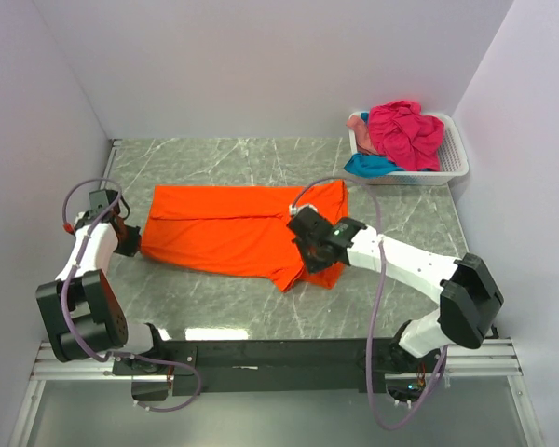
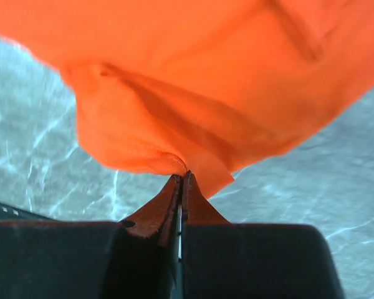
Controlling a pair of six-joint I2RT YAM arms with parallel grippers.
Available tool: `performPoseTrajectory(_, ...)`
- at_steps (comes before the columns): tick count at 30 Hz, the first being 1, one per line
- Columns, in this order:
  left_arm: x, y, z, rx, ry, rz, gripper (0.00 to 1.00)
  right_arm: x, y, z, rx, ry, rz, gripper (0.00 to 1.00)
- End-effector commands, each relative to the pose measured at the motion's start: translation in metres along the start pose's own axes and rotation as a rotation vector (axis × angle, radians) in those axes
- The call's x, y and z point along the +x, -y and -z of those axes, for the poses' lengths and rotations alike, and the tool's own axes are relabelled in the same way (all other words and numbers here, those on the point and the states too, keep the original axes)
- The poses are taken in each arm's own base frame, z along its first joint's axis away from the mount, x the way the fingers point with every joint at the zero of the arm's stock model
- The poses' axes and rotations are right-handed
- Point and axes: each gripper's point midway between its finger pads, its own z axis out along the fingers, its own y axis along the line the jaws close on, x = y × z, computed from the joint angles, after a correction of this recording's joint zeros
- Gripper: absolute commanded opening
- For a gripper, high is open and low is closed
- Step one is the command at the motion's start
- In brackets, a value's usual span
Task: Fold and stack the t-shirts
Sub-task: Fold the tshirt
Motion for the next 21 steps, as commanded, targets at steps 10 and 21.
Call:
performPoseTrajectory(10,-0.012,0.051,0.007,0.032,0.0,0.007,0.01,-0.085,0.063,0.02,0.077,0.114,-0.141,0.0)
performPoseTrajectory(21,-0.028,0.071,0.003,0.029,0.04,0.06,0.01,-0.145,0.095,0.013,0.095,0.175,-0.184,0.0)
